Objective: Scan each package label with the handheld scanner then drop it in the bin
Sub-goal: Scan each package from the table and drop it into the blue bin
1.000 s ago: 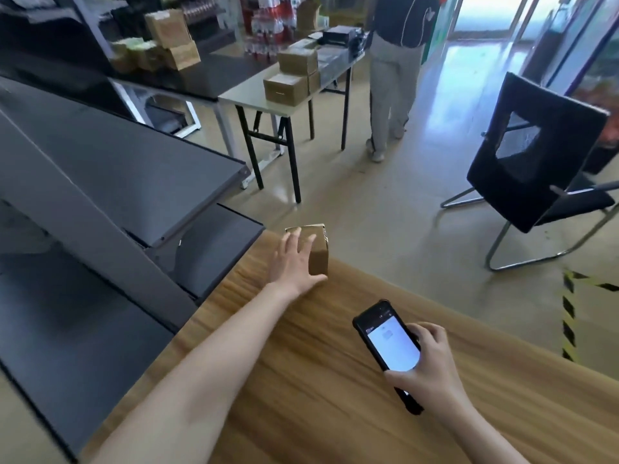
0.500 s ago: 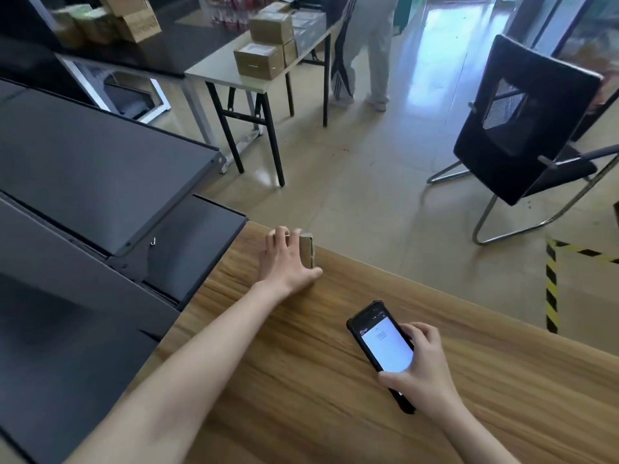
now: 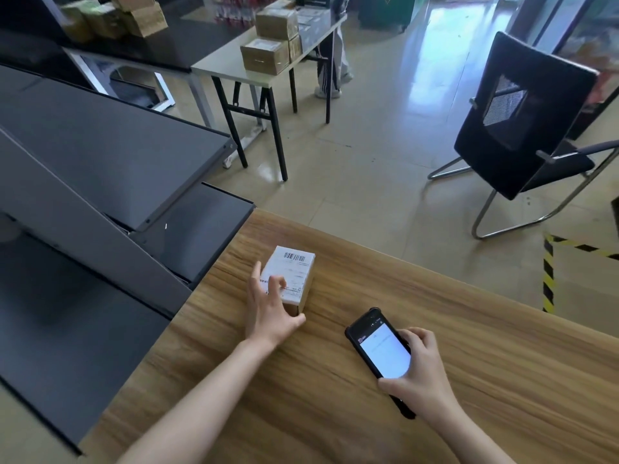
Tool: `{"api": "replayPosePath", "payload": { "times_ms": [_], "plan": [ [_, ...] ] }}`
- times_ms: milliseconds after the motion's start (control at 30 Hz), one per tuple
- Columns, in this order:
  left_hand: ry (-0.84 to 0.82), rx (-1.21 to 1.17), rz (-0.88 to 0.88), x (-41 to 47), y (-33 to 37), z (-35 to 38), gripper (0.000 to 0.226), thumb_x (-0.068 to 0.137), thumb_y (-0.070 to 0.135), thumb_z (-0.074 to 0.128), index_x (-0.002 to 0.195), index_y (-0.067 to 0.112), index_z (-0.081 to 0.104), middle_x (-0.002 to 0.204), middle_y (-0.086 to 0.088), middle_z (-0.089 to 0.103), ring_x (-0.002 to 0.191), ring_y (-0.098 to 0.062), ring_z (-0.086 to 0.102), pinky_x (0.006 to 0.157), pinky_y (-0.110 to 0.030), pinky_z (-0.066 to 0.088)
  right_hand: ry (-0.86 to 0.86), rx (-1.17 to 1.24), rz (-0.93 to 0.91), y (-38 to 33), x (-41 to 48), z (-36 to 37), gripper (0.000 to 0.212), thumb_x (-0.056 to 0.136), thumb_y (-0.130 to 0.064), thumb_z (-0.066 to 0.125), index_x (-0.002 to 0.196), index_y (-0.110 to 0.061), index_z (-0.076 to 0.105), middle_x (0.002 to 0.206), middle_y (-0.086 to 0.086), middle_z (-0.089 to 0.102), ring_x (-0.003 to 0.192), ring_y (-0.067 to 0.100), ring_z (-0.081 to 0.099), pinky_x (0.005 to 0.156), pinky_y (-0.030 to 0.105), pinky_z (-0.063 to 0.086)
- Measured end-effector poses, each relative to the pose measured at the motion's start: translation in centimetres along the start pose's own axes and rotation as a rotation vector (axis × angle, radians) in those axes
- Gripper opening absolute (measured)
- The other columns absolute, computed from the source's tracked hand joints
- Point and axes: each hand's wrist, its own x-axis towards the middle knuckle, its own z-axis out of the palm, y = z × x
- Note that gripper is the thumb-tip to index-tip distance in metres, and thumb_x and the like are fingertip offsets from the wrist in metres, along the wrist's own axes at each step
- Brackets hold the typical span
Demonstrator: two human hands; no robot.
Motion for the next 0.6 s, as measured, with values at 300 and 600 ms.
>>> {"api": "replayPosePath", "payload": {
  "times_ms": [300,600],
  "plan": [
    [-0.129,0.177,-0.167,-1.1,-1.3,-0.6,0.105,0.057,0.046,0.081,0.141,0.034,0.019,0.140,-0.011,0.017,0.127,-0.030,0.029,0.104,-0.040,0.041,-0.027,-0.045,0.003,-0.8,-1.3,0.8,0.087,0.047,-0.024,0.080,0.127,-0.016,0.048,0.119,-0.016,0.028,0.099,0.005,0.044,0.075,0.019,0.041],
    [-0.159,0.209,-0.032,-0.3,-1.2,-2.9,0.092,0.064,0.047,0.078,0.139,0.030,0.028,0.132,-0.003,0.031,0.115,-0.022,0.041,0.091,-0.036,0.050,-0.014,-0.291,-0.114,-2.1,-1.6,-1.8,0.096,0.045,-0.033,0.076,0.134,-0.024,0.041,0.128,-0.017,0.024,0.092,0.018,0.051,0.079,0.027,0.046]
  ]
}}
